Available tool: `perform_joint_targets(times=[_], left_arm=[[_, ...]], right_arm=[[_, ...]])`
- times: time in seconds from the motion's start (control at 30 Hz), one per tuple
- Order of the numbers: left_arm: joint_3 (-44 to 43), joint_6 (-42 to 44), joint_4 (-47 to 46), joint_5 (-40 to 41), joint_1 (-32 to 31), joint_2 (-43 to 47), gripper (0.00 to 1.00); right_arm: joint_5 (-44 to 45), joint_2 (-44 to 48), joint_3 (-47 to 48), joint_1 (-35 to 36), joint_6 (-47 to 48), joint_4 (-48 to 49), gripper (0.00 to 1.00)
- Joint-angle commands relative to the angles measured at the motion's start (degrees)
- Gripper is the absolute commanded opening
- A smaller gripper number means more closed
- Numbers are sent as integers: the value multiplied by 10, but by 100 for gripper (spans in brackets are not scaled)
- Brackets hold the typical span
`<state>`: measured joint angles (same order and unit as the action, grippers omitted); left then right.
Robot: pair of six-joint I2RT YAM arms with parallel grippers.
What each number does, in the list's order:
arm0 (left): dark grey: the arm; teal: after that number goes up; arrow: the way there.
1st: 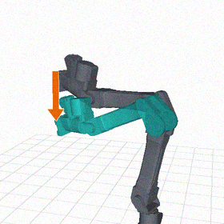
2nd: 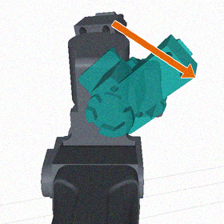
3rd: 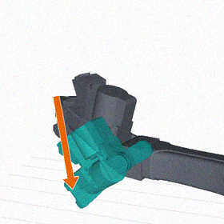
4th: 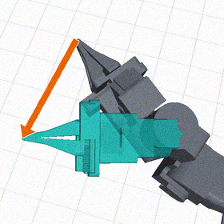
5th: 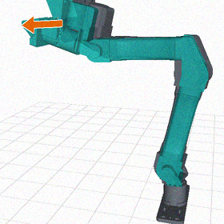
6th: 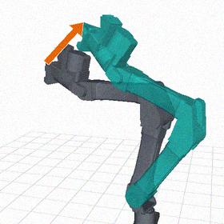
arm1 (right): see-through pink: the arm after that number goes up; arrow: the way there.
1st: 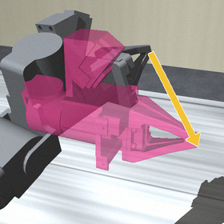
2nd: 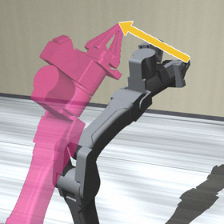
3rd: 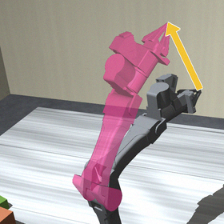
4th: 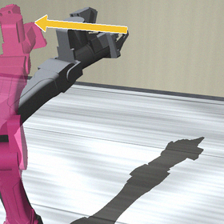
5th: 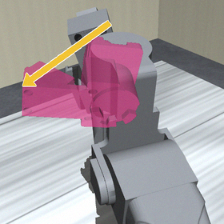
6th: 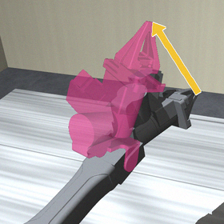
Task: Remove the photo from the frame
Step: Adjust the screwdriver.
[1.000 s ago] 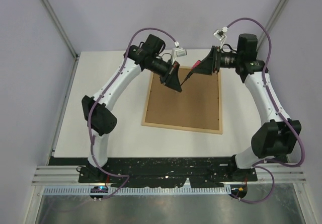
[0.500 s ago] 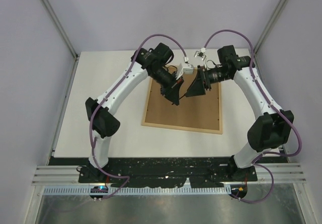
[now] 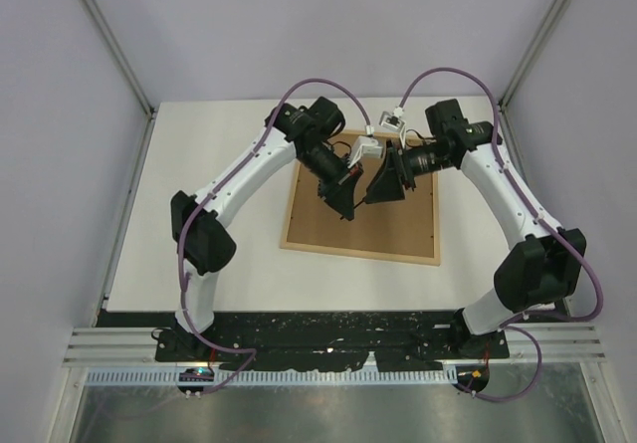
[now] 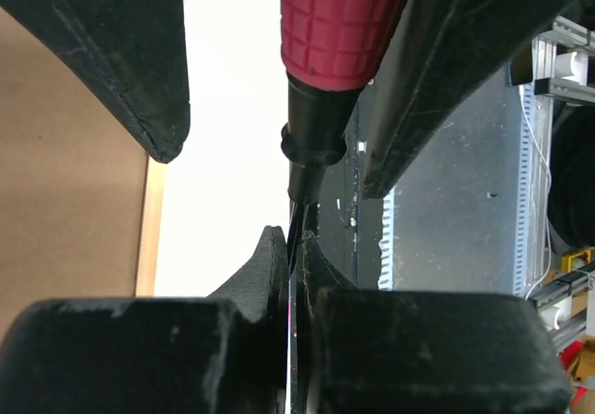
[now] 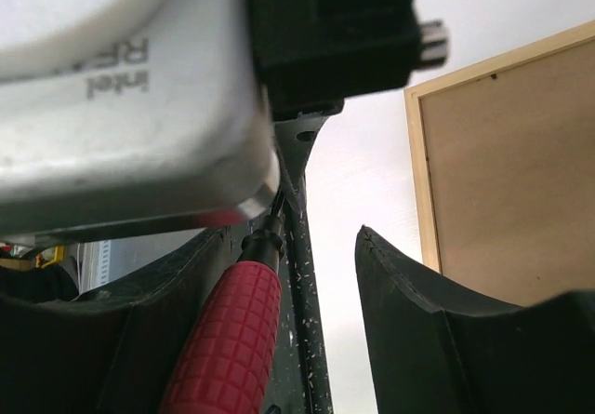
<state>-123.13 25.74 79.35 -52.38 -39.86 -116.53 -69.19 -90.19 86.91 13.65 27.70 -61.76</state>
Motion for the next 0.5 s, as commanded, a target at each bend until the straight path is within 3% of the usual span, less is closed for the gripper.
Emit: perform_joint_targets(times=[0.0,0.23,0.37,0.47], left_arm=[[3,-22,30,-26,7,31,0],[-1,-20,38,-15,8,24,0],[-1,-21,40,-7,8,23,0],[2,-24,40,-4,11,24,0]], right_arm=[[-52,60,-33,6,2,51,51],[-59,41,-32,2,75,-27,58],[-74,49,-31,-6,88,-36,68],[-72,56,-30,-13,93,-36,69]])
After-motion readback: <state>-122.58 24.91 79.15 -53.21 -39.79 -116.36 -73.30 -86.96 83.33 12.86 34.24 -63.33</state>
